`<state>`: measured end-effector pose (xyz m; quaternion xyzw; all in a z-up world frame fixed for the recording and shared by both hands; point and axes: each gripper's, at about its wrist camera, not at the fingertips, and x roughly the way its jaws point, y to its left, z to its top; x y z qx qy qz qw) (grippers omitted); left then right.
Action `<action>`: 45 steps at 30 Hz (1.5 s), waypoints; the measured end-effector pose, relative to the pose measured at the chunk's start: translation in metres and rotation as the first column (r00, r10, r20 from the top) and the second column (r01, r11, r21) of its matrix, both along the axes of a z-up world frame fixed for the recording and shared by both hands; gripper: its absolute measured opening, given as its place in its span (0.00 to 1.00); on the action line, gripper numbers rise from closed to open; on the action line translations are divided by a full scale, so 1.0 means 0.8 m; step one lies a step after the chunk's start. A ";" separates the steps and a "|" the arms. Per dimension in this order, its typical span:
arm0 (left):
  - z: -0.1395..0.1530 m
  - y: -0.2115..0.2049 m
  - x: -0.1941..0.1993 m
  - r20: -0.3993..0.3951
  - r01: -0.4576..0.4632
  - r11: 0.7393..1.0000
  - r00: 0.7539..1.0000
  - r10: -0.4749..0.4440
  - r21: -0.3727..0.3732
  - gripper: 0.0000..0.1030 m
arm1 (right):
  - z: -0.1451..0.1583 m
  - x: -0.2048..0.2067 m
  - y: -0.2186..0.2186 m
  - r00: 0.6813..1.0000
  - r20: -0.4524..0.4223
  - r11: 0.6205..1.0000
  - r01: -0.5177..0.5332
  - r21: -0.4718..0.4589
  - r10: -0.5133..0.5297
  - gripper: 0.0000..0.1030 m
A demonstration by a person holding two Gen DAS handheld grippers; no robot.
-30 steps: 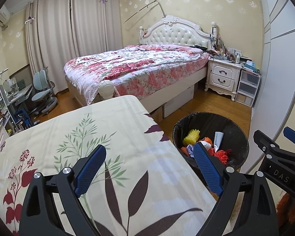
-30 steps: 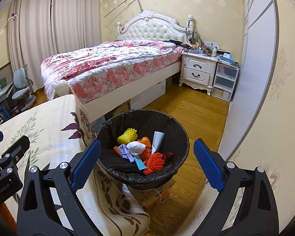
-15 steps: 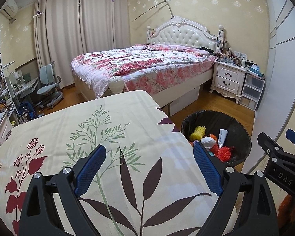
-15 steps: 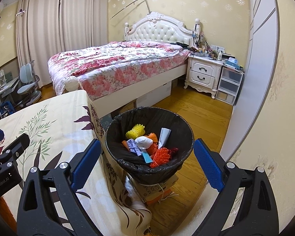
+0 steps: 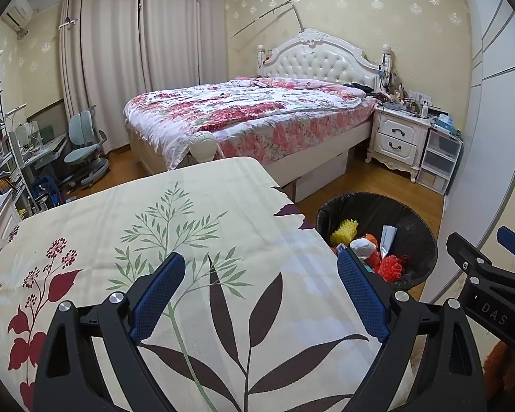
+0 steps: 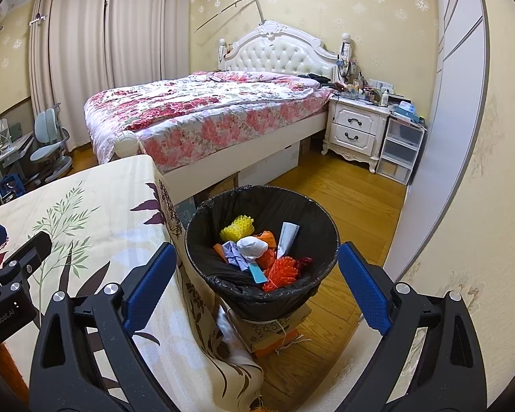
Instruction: Collect trash
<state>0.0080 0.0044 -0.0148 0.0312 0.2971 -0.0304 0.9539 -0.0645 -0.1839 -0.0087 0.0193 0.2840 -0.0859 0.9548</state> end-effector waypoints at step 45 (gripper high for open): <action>0.000 -0.003 -0.002 -0.002 0.002 1.000 1.000 -0.002 -0.002 0.87 | 0.001 -0.001 0.001 1.000 -0.002 1.000 0.000 0.000 0.000 0.90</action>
